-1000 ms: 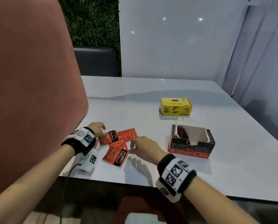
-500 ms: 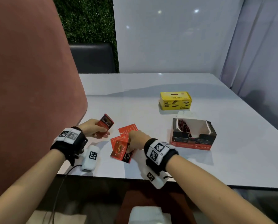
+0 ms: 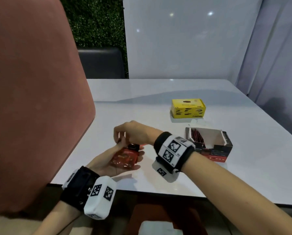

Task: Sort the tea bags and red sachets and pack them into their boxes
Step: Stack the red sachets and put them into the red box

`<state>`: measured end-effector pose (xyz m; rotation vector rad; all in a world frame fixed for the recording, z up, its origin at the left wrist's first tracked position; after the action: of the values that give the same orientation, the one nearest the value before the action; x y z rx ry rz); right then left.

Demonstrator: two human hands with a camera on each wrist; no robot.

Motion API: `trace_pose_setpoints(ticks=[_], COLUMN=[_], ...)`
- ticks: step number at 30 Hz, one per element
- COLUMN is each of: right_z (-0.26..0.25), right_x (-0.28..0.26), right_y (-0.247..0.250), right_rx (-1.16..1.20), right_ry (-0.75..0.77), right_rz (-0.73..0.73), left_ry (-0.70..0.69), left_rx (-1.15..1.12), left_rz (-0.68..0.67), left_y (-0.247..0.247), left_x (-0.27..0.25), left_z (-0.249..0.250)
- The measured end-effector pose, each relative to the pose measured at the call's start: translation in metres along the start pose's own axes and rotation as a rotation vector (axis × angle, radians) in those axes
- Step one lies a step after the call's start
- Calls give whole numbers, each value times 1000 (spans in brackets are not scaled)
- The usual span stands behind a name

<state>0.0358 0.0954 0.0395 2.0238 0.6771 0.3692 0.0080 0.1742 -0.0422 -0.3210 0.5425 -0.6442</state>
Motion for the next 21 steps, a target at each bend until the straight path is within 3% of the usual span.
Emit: trace_pose_setpoints(ticks=[4,6,9,14,17,21], right_z=[10,27,51,63,56,21], right_x=[23,35,43,48,43,20], right_y=[-3,-12,-45,-62,-44,-5], right_rx=[111,-22,-351,-457,-271,-229], right_ry=[12,-80,-214,-218,-246,-67], right_rz=[147,63,-209,-222,-108,292], left_ry=[-83,-135,-223,-208,-155,-103], left_rx=[-128,-199,-273,-313,-441,-527], left_rz=[140,222,328,359,325,291], left_y=[27,43,56,53,48,42], left_x=[-16,-27,-41,-44,-40,-32], left_z=[-10,-16,-17,-20,-22,-23])
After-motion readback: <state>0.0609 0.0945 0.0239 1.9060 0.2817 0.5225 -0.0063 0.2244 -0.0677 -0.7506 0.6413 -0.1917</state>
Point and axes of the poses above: each hand's wrist, its own x-axis towards the middle knuckle, its own y-axis out of the back of the hand, z = x × y, the point moved 5 cm from there along x, towards the middle knuckle, and after that the axes turned 4 degrees about x, right-handed, at the moved point
